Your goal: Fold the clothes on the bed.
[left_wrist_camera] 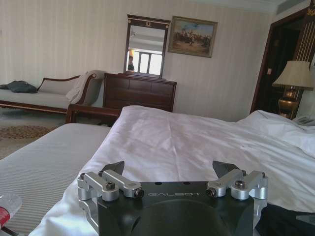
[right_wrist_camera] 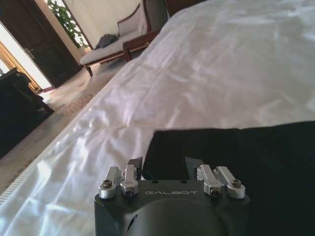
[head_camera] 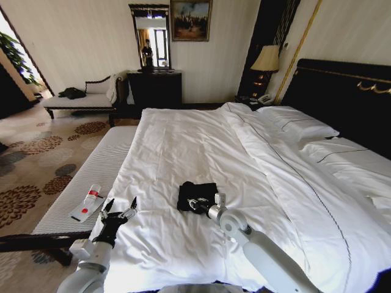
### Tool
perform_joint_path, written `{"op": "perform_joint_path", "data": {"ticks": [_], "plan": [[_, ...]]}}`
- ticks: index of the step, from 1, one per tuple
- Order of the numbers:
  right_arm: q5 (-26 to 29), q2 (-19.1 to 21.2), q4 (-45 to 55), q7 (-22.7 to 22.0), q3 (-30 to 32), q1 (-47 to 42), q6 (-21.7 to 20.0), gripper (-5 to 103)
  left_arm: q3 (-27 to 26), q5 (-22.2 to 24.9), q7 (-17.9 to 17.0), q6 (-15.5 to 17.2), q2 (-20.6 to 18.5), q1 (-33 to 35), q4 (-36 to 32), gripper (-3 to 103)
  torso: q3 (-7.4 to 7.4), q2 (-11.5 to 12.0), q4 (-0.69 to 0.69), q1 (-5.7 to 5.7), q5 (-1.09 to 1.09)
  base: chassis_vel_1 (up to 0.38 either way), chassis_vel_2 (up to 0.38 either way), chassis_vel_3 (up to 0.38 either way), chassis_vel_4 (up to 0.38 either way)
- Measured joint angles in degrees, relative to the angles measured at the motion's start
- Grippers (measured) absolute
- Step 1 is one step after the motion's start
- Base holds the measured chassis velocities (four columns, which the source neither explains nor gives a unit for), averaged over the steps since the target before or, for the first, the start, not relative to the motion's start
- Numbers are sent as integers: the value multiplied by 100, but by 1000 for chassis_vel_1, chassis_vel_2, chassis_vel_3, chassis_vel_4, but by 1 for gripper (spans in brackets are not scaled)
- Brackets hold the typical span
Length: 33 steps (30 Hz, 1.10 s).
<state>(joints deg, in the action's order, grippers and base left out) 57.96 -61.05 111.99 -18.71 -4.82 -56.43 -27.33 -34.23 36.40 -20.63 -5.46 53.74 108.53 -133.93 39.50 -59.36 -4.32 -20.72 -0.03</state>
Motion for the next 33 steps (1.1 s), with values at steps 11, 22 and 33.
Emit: {"op": "perform_joint_path", "data": {"ticks": [11,22,33], "plan": [[-1126,-187,-328,858,423,-412,1432,87,58,-61,-48,16,-4,8,-17,100,0,0,-2,0,-1,0,0,0,0],[-3405,-1327,-2689,1536,392,134,3205,100,-125,5,-118,44,-199,130,-89,100,0,0,0,0,0,0,0,0,0],[-3294,-1482,-2824,1247,375,195,2897,100,-66,45,-116,152,-53,-70,-34,100,1,0,1,0,2,0,0,0,0]]}}
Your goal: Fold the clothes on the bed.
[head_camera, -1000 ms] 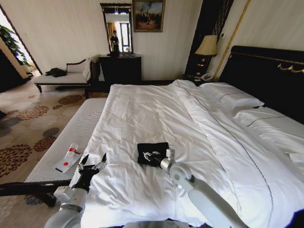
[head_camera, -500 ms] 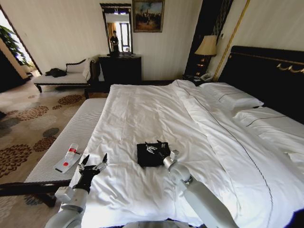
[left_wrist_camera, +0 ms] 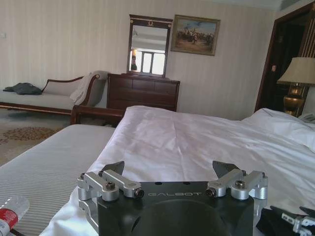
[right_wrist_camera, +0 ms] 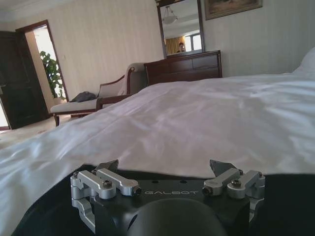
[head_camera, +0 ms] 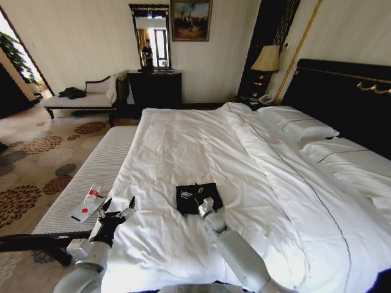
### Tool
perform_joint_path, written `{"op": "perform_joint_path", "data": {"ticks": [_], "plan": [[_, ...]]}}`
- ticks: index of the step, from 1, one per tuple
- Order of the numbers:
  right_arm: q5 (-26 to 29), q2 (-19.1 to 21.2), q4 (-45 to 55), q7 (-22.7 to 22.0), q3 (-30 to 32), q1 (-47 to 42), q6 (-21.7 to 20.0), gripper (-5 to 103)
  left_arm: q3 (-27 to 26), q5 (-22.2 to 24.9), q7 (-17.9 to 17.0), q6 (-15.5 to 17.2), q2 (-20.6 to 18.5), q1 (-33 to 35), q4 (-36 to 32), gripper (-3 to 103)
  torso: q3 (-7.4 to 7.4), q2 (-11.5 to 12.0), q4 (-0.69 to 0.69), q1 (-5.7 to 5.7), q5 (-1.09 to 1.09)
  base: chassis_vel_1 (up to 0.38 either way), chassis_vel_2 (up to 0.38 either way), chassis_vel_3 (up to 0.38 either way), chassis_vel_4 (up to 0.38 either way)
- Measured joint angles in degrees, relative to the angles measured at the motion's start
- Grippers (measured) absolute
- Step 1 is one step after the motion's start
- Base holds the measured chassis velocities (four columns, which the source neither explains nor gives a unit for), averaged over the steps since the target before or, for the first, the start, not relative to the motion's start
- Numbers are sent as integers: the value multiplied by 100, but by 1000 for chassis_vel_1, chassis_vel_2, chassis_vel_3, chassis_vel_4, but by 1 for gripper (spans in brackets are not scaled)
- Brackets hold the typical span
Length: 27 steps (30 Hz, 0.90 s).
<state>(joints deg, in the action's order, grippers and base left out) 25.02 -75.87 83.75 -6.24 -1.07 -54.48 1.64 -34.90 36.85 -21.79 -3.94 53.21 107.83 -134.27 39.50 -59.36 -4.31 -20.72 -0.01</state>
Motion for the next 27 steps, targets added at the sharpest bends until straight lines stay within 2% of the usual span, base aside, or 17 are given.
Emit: {"op": "perform_joint_path", "data": {"ticks": [3,5,7,8,9,12,13,15,17,18,21,23,27], "plan": [[189,175,385,-92,121,-78,-124,100,80,-1,2,16,28,-86,43,100,0,0,-2,0,-2,0,0,0,0],[424,697,1161,-155,584,-354,-334,100,131,-38,292,-51,45,-130,175,100,0,-1,1,0,0,0,0,0,0],[442,1067,1557,-128,1079,-669,-371,100,131,-115,585,-172,17,-123,291,100,-1,-1,-2,0,-1,0,0,0,0],[442,1067,1557,-128,1079,-669,-371,100,131,-115,585,-172,17,-123,291,100,-1,-1,-2,0,-1,0,0,0,0],[425,1351,1899,-57,1656,-1108,-367,100,172,-219,764,-261,23,-168,435,100,-1,-1,-5,0,0,0,0,0,0],[317,1526,2324,102,2528,-1940,-243,100,270,-408,826,-312,101,-332,698,100,-1,-1,-6,0,0,0,0,0,0],[317,1526,2324,102,2528,-1940,-243,100,270,-408,826,-312,101,-332,698,100,-1,-1,-6,0,0,0,0,0,0],[195,1425,2792,285,3371,-2827,-66,100,349,-486,1029,-348,120,-556,1008,100,-1,-1,-1,0,0,0,0,0,0],[77,1094,3258,422,3968,-3653,84,100,369,-421,1113,-325,109,-792,1108,100,-2,-2,-5,0,-1,0,0,0,0],[77,1094,3258,422,3968,-3653,84,100,369,-421,1113,-325,109,-792,1108,100,-2,-2,-5,0,-1,0,0,0,0],[-264,661,3608,528,4342,-4323,332,100,344,-452,1135,-341,126,-899,1127,100,-2,-2,-6,1,-2,0,0,0,0],[-494,411,3791,595,4476,-4646,503,100,323,-585,1219,-480,93,-751,1127,100,-2,-2,-1,1,-2,0,0,0,0],[-690,310,3876,638,4504,-4757,609,100,268,-728,1263,-637,49,-542,1103,100,-1,-2,0,1,-2,0,0,0,0]]}}
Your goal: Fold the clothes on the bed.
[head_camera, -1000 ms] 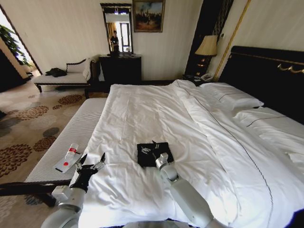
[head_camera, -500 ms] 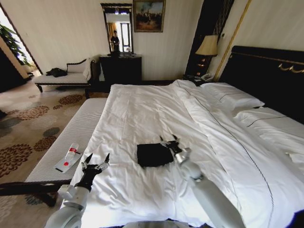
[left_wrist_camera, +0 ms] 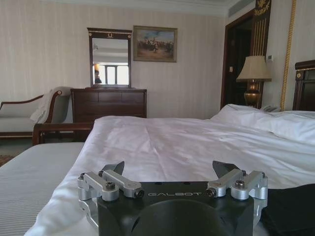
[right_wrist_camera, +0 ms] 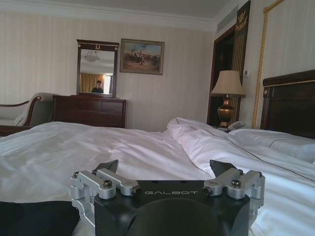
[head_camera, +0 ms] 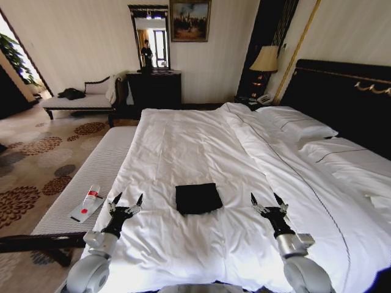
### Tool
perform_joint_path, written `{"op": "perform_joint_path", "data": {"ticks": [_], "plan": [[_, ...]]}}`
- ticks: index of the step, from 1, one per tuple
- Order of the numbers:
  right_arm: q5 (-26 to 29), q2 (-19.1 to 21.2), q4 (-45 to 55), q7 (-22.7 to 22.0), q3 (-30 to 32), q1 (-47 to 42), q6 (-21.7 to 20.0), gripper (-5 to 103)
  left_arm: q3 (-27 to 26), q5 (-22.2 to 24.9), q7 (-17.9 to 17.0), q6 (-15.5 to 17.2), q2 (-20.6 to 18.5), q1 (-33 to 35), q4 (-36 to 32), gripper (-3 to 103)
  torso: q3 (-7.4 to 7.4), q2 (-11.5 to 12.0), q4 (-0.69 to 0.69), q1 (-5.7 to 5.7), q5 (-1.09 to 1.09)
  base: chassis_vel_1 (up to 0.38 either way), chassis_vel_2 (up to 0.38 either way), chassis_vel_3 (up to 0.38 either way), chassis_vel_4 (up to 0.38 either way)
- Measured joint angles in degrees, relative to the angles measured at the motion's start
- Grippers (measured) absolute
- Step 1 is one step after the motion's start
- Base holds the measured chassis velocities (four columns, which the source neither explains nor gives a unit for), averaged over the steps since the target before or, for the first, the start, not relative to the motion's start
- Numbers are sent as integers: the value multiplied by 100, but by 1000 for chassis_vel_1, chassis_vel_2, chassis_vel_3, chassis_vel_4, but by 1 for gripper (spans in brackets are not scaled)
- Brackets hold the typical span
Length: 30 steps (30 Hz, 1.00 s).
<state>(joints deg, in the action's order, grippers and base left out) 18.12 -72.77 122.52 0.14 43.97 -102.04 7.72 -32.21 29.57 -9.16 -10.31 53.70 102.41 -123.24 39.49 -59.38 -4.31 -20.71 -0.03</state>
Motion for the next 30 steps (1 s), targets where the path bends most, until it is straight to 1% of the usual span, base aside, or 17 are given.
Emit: {"op": "perform_joint_path", "data": {"ticks": [1,3,5,10,30], "plan": [[57,12,38,1,-1,19,-25,100,-47,-43,-14,-65,45,82,-46,100,0,0,0,0,0,0,0,0,0],[91,29,41,1,-1,40,-45,100,-59,-58,-36,-83,63,104,-55,100,0,0,0,0,0,0,0,0,0],[259,155,14,1,35,144,-102,100,-142,-109,-148,-192,133,207,-69,100,0,0,0,0,0,0,0,0,0],[310,256,-34,1,86,203,-108,100,-269,-102,-161,-246,206,436,-107,100,1,1,-1,-1,1,0,0,0,0],[288,260,-34,-10,49,228,-118,100,-270,-144,-154,-251,218,465,-124,100,1,1,-2,0,0,0,0,0,0]]}}
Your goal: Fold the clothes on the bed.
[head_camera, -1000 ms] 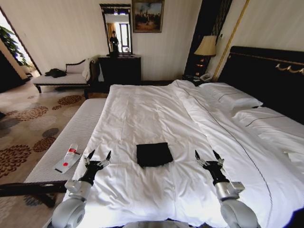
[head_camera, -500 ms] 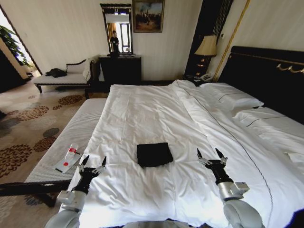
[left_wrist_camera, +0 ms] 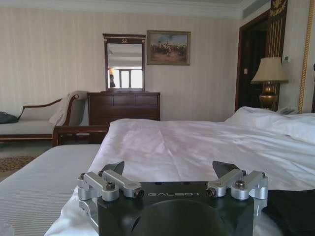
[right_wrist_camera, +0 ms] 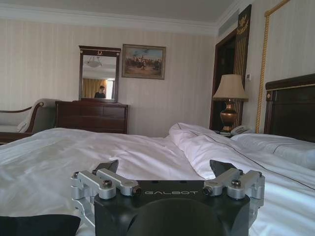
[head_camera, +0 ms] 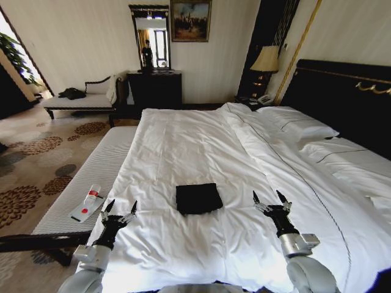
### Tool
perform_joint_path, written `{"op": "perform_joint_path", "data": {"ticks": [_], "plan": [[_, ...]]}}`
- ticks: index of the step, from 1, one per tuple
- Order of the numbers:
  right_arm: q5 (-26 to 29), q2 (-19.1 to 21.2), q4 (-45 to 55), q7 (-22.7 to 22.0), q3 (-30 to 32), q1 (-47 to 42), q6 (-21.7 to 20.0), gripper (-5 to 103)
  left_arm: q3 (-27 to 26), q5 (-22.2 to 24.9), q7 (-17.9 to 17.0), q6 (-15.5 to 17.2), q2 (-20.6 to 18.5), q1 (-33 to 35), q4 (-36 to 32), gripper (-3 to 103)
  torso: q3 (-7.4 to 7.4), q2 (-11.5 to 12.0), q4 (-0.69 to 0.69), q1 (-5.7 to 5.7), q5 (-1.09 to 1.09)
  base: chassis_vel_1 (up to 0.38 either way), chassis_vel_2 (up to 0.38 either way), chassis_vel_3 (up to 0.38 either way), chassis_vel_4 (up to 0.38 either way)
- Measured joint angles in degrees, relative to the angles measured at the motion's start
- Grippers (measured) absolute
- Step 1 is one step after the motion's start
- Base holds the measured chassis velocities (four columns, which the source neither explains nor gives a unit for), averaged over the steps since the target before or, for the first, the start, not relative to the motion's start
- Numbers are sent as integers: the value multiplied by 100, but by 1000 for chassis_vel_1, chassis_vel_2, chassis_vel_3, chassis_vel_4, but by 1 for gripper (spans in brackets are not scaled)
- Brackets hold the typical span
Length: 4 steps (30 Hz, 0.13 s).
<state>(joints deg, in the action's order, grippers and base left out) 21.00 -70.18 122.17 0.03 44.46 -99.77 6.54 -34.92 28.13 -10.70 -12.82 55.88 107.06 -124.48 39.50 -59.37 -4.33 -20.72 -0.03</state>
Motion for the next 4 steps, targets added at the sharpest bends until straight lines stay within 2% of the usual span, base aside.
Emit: {"op": "perform_joint_path", "data": {"ticks": [4], "plan": [[1,0,-2,-2,-2,1,-1,100,1,1,0,0,-1,-1,0,100,0,0,0,0,0,-29,-22,28,29]]}}
